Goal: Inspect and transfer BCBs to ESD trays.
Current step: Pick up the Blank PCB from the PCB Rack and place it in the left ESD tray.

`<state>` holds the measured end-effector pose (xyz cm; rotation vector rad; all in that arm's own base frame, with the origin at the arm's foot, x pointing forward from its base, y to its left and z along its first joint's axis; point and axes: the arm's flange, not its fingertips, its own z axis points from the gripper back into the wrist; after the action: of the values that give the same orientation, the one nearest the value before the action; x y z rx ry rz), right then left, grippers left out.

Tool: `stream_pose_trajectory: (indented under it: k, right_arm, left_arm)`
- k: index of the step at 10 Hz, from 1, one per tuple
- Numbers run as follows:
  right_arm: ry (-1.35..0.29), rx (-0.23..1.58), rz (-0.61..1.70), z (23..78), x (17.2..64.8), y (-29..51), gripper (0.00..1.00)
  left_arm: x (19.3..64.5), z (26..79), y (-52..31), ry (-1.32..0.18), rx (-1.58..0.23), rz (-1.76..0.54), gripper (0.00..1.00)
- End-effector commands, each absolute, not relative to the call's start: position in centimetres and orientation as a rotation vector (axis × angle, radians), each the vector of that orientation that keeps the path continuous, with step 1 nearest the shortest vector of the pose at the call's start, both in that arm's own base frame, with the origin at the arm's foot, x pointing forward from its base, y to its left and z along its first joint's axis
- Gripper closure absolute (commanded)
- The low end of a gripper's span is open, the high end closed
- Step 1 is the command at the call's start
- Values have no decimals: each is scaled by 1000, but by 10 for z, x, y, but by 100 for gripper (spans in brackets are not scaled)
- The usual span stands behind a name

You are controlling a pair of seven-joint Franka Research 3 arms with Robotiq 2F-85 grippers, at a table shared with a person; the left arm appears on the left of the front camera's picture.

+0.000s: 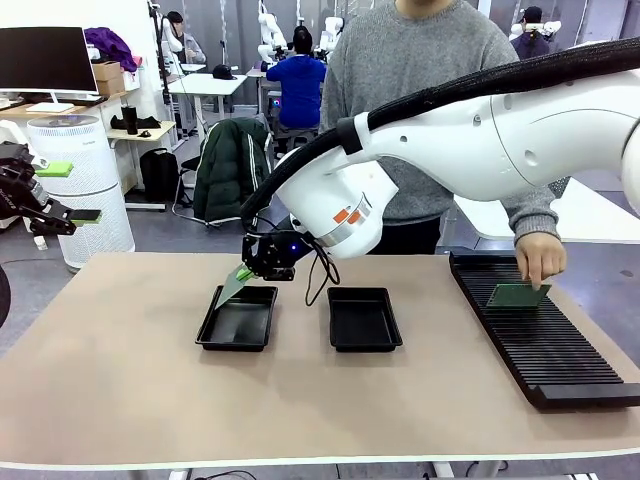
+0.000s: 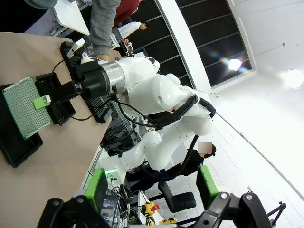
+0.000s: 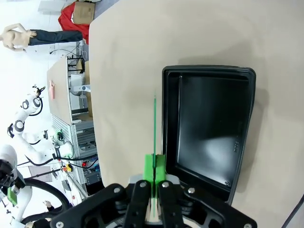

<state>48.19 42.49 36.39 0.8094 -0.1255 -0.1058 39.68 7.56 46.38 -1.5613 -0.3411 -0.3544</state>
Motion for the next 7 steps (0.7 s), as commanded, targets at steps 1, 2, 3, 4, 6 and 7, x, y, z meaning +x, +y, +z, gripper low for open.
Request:
stream_pose_trajectory:
  k: [1,2,3,4,6,7]
  right_arm:
    - [-124,809,-111,364,481,423,98]
    - [-124,809,-111,364,481,423,98]
    - [-124,809,-111,364,481,423,98]
    - [-126,809,-107,364,482,424,98]
    - [-139,827,-110,352,485,428,98]
    - [-144,821,-103,347,485,430,98]
  left_arm:
    - [396,465,74,-355,-1557,-348,0]
    - [396,465,74,-355,-1557,-348,0]
    - [396,465,74,-355,-1557,-348,0]
    - [396,465,74,-355,-1557,-348,0]
    - [396,465,74,-355,-1557,-348,0]
    - [396,465,74,-355,-1557,-348,0]
